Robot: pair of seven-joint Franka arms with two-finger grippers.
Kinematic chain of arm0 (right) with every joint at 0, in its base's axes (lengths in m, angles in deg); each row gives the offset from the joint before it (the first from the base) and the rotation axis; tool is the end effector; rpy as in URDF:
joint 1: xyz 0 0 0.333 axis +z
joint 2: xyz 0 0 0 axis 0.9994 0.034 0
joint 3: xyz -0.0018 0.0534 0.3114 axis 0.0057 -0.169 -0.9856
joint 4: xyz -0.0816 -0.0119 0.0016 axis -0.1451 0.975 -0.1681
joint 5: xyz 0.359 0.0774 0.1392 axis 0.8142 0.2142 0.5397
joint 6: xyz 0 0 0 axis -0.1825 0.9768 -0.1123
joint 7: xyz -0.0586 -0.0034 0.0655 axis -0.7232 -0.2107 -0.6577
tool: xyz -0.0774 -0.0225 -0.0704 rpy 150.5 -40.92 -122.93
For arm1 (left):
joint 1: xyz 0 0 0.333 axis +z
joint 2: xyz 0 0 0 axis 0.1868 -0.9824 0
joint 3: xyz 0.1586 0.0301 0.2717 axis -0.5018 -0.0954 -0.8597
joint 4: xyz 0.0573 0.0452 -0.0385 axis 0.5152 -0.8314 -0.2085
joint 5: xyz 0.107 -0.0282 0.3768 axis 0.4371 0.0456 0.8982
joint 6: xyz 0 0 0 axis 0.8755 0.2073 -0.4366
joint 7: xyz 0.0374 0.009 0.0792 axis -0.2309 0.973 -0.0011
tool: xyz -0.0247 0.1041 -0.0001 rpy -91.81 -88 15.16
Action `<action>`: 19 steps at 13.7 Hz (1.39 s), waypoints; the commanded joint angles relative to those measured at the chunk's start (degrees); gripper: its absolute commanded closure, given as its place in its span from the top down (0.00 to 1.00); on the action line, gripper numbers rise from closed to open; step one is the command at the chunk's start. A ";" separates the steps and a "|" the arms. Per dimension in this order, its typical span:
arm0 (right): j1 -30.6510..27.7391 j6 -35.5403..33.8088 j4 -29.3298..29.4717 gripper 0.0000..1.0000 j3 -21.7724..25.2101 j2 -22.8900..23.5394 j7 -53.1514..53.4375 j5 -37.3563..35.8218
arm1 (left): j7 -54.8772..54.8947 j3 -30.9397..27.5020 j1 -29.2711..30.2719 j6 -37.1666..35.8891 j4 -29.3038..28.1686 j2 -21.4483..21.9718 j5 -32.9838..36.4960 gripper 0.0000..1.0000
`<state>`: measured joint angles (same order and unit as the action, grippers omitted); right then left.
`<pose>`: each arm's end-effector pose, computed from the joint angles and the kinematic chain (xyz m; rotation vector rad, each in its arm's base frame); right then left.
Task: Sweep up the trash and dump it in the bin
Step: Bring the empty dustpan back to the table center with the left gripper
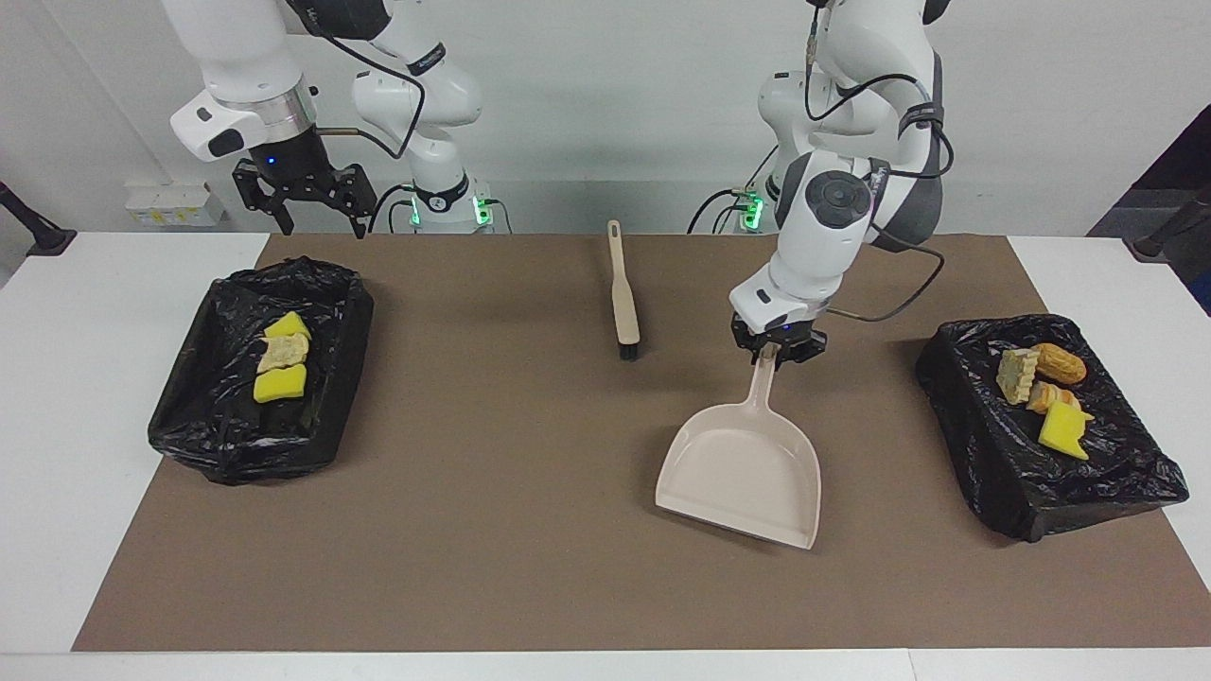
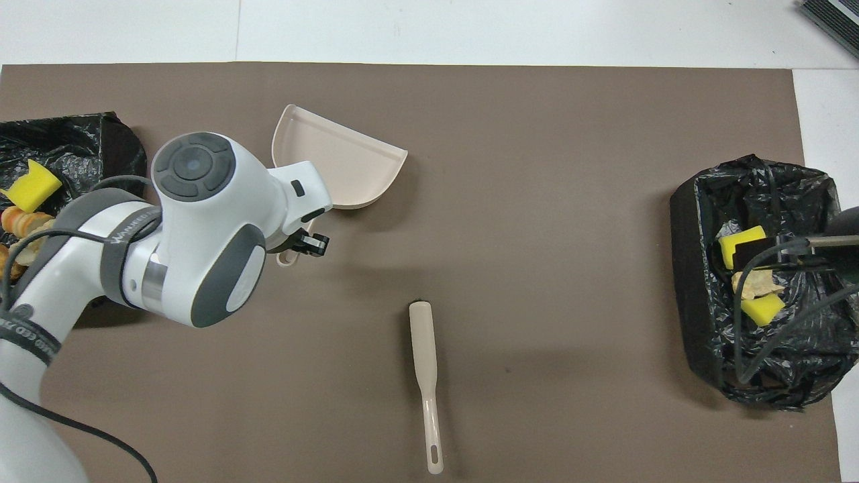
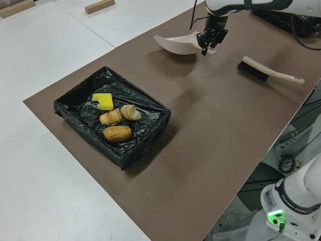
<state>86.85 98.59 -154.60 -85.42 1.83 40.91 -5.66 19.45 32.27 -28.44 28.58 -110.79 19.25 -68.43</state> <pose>0.5097 0.0035 0.6247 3.1046 -0.0567 -0.0240 0.5484 -0.2615 0.4164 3.0661 -0.5747 -0.0567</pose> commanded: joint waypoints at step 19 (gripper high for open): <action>-1.78 -2.07 3.36 1.00 -0.26 2.54 -6.16 1.54 | -28.79 -1.68 -9.76 0.65 3.04 -3.12 -7.96 1.00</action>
<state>86.10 97.54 -152.29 -85.30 3.87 36.57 -5.13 -9.11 30.91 -40.01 32.65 -108.09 14.24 -75.39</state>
